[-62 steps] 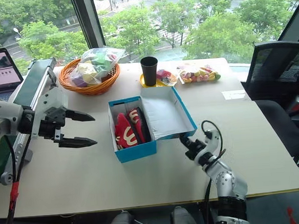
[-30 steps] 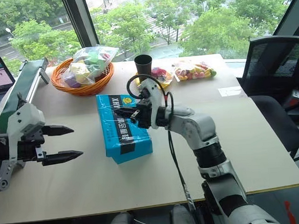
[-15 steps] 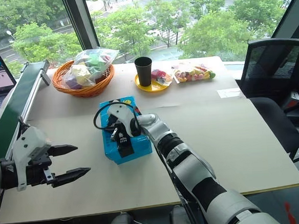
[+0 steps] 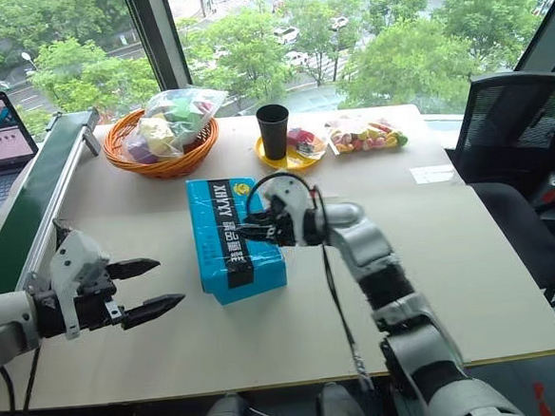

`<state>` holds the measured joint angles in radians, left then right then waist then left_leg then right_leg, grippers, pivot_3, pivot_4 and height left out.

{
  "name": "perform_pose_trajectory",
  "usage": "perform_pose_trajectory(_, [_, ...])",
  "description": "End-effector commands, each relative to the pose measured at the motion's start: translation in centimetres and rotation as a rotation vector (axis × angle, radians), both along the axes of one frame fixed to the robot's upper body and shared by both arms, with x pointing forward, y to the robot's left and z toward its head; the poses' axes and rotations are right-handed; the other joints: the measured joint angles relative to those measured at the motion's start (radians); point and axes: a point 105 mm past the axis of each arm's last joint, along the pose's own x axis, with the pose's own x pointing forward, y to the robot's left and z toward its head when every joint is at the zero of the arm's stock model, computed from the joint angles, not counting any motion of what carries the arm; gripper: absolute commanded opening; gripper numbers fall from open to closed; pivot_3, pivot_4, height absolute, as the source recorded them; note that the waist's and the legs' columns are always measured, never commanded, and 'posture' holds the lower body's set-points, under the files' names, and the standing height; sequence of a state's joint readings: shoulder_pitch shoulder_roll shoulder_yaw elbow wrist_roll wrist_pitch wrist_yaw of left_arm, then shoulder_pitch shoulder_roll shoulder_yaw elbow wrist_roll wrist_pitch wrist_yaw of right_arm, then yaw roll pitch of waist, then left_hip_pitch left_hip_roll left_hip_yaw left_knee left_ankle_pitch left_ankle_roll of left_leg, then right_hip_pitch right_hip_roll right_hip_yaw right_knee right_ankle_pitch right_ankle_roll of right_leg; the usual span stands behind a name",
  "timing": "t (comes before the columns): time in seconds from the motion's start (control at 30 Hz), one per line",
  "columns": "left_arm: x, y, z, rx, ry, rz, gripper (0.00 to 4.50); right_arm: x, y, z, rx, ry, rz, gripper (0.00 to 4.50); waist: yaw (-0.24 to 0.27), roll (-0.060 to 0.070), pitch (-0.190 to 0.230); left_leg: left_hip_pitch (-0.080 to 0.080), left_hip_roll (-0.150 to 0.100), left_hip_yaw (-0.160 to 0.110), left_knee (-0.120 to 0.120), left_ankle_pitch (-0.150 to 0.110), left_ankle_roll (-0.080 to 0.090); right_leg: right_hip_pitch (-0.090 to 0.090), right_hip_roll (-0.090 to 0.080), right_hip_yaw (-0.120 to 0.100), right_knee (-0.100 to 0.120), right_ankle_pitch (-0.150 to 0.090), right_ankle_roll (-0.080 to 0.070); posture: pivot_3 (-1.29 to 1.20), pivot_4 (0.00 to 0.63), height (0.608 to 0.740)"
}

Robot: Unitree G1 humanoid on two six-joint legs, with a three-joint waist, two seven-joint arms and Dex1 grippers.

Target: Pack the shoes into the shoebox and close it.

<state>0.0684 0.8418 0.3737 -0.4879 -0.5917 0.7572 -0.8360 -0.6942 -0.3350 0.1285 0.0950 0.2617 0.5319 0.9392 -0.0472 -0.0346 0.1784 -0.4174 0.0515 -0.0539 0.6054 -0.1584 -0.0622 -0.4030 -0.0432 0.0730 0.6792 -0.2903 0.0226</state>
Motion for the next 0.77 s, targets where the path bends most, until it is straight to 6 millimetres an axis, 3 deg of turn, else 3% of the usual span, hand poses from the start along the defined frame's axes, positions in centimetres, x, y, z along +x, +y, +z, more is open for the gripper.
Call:
perform_pose_trajectory(0.03, [0.9, 2.1, -1.0, -0.086, -0.058, 0.105, 4.5, -0.8, -2.9, -0.4, 0.036, 0.032, -0.116, 3.53, 0.0, -0.001, 0.001, 0.0, 0.0, 0.0, 0.0, 0.0, 0.0, 0.0, 0.0, 0.0, 0.0, 0.0, 0.0, 0.0, 0.15, 0.734])
perform_pose_trajectory(0.13, [1.7, 3.9, -2.0, 0.028, -0.166, 0.2, 4.5, -1.6, -6.1, -2.3, 0.088, 0.1, -0.242, 4.41, 0.001, -0.002, 0.001, -0.003, 0.0, 0.0, 0.004, 0.0, 0.0, -0.002, 0.0, 0.0, 0.0, 0.0, 0.0, 0.0, 0.15, 0.734])
perform_pose_trajectory(0.2, [2.1, 4.8, -2.3, 0.126, -0.229, 0.263, 4.5, -1.7, -8.9, -3.3, 0.187, 0.151, -0.39, 4.41, 0.004, -0.002, 0.001, -0.003, 0.0, 0.0, 0.005, 0.0, 0.0, -0.001, 0.0, 0.0, 0.0, 0.0, 0.001, 0.0, 0.15, 0.734])
perform_pose_trajectory(0.3, [2.6, 5.1, -2.9, 0.073, -0.283, 0.369, 4.5, -2.2, -11.7, -6.9, 0.13, 0.146, -0.591, 4.41, 0.012, -0.002, 0.0, -0.003, -0.001, 0.0, 0.005, 0.0, 0.0, 0.001, -0.001, 0.0, -0.001, 0.001, 0.001, 0.0, 0.15, 0.734])
perform_pose_trajectory(0.37, [2.7, 5.1, -4.7, 0.05, -0.286, 0.447, 4.5, -2.8, -12.8, -9.6, 0.053, 0.132, -0.697, 4.41, 0.011, -0.002, 0.0, -0.004, -0.001, 0.0, 0.005, 0.0, 0.0, 0.001, -0.001, 0.0, -0.002, 0.001, 0.002, 0.0, 0.15, 0.734])
perform_pose_trajectory(0.47, [2.2, 4.6, -7.1, 0.038, -0.263, 0.527, 4.5, -3.4, -13.3, -12.1, 0.005, 0.127, -0.784, 4.41, 0.003, -0.003, -0.001, -0.004, -0.001, 0.0, 0.005, 0.0, 0.0, 0.001, -0.001, 0.001, -0.002, 0.001, 0.002, 0.0, 0.15, 0.734])
perform_pose_trajectory(0.57, [0.4, 1.6, -10.3, -0.047, -0.213, 0.571, 4.5, -4.2, -14.0, -14.1, -0.001, 0.12, -0.9, 4.41, -0.007, -0.003, -0.002, -0.003, -0.001, 0.002, 0.005, 0.0, 0.0, 0.0, -0.001, 0.003, -0.001, 0.001, 0.003, 0.0, 0.15, 0.734])
perform_pose_trajectory(0.77, [0.9, -0.3, -11.2, -0.065, -0.256, 0.667, 4.5, -4.9, -14.9, -16.0, -0.015, 0.085, -1.009, 4.41, 0.012, -0.006, -0.004, 0.003, -0.001, 0.001, 0.005, 0.0, 0.0, 0.007, 0.0, 0.001, -0.002, -0.003, 0.009, 0.0, 0.15, 0.734])
